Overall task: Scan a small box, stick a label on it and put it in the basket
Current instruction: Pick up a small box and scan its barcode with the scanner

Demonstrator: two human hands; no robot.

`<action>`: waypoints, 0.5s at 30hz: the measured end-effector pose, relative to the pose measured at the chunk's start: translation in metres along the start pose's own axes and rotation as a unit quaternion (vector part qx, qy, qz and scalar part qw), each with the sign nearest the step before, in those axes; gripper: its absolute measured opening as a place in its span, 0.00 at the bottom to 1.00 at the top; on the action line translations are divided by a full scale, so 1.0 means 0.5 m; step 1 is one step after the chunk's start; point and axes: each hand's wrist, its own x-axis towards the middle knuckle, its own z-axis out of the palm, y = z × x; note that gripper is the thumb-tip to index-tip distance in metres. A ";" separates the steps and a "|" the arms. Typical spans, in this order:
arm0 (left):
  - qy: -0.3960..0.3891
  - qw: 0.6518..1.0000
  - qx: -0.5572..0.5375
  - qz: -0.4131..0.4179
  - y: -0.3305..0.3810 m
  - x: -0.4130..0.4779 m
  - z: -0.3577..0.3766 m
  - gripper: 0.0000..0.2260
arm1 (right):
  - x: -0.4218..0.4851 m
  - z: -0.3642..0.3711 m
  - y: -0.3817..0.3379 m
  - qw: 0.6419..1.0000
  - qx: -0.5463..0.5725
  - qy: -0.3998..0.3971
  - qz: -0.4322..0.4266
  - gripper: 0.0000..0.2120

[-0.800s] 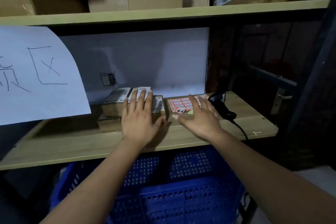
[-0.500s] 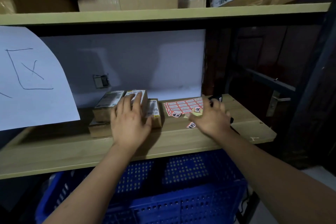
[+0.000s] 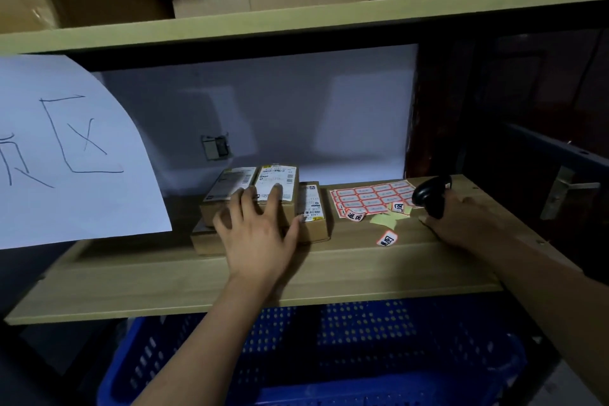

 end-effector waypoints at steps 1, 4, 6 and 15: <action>0.015 1.000 -0.004 0.007 0.000 -0.001 0.006 0.28 | 0.020 0.010 0.011 1.000 -0.017 0.005 0.000 0.36; 0.053 0.997 -0.031 0.037 -0.006 -0.006 0.018 0.27 | 0.030 0.003 0.006 0.999 -0.031 -0.017 -0.003 0.19; 0.064 0.993 -0.085 0.056 -0.011 -0.013 0.025 0.27 | 0.037 -0.002 0.004 1.000 -0.011 -0.012 0.019 0.13; 0.205 0.939 -0.215 0.171 -0.003 -0.063 0.015 0.19 | -0.078 -0.100 -0.013 0.935 0.351 0.025 0.050 0.18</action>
